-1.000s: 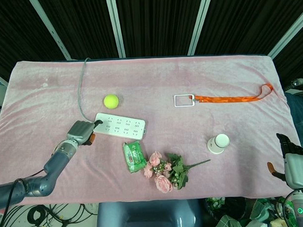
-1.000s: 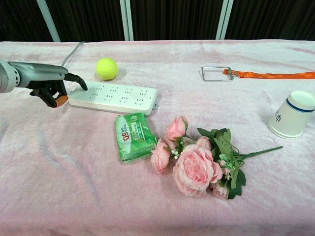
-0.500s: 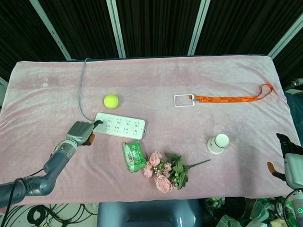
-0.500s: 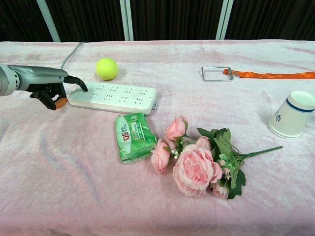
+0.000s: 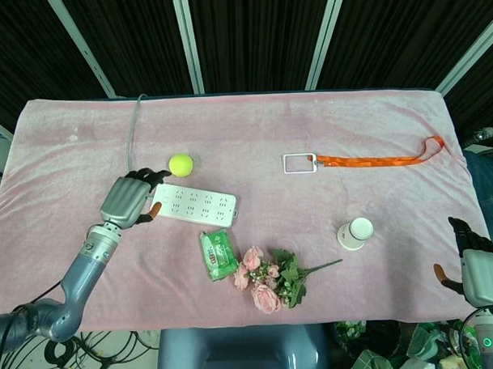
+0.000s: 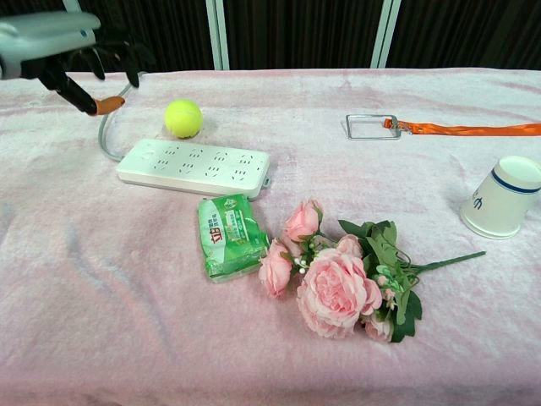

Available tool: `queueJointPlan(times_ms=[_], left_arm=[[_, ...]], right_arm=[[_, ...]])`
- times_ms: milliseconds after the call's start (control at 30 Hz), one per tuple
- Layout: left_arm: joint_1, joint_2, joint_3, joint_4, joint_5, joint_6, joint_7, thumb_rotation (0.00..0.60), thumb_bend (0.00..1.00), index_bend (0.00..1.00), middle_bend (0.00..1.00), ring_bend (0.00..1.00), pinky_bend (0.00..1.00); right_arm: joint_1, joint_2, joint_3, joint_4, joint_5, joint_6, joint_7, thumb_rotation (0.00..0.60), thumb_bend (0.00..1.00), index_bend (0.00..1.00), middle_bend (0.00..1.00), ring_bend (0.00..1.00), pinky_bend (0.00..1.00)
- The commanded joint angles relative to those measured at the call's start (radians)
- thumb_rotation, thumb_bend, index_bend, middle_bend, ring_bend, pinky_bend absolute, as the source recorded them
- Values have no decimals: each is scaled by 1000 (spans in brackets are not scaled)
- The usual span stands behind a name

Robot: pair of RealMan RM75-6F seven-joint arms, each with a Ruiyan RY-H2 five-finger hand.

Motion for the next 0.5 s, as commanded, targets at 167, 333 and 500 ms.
queueJointPlan(times_ms=[167,333,500], left_arm=[[200,259,101,-285,126,193,35,600,183,187,69,0,0],[341,343,200,-295,226,293,-43,600,180,187,68,0,0],[427,367,264,-247,267,321,-101,600,180,186,68,0,0]], right_arm=[[0,3,1,1,2,-2,8,600,231,33,90,194,202],[-1,1,-1,-2,-6,4,2,600,231,33,90,194,202],[-2,0,-3,-5,-12,8,-6,600,233,33,90,194,202]])
